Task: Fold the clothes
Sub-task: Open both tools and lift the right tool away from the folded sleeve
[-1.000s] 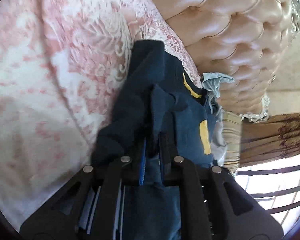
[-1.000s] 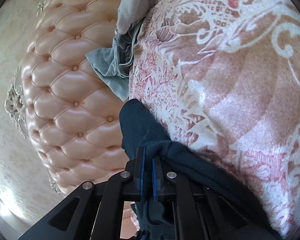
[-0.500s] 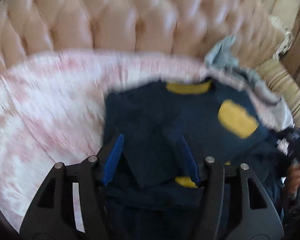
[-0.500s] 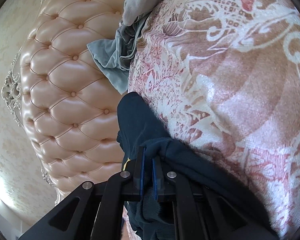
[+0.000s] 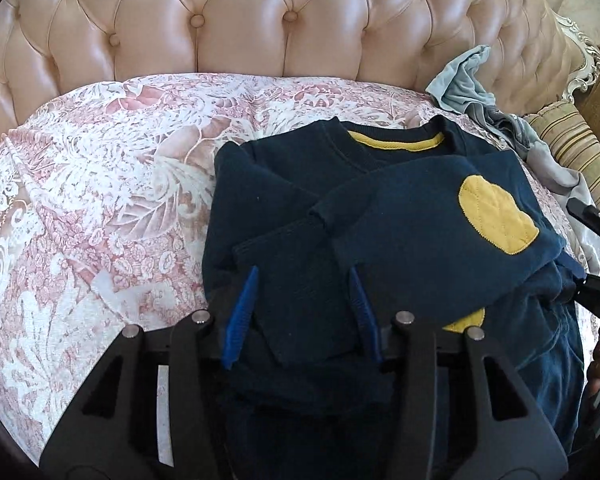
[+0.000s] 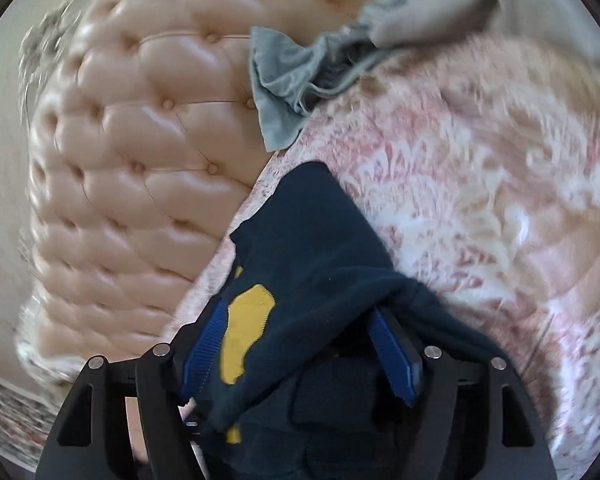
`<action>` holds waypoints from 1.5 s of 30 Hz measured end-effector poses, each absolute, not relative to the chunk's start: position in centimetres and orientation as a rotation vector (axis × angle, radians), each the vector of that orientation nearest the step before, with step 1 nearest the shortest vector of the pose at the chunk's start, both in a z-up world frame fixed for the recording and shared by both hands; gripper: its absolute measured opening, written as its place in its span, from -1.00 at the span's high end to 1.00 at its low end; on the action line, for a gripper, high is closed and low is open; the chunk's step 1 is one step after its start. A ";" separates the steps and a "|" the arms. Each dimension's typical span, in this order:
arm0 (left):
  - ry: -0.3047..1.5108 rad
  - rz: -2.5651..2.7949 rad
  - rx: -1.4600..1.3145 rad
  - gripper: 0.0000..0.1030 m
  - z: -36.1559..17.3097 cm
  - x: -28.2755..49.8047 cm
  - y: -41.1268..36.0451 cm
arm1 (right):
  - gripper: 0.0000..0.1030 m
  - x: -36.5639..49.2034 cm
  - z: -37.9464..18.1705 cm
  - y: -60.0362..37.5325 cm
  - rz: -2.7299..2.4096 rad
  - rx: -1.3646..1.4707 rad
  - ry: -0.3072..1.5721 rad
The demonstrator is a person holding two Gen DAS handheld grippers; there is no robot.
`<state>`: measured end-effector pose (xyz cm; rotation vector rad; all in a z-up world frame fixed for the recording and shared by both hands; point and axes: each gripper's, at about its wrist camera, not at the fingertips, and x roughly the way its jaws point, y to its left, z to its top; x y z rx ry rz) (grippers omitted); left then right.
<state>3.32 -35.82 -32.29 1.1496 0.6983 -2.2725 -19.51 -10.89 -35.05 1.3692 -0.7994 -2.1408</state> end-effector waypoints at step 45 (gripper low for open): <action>0.737 -2.417 0.918 -0.25 -29.7 6.0 -37.6 | 0.12 -32.4 -30.6 -24.4 -1.303 1.129 0.821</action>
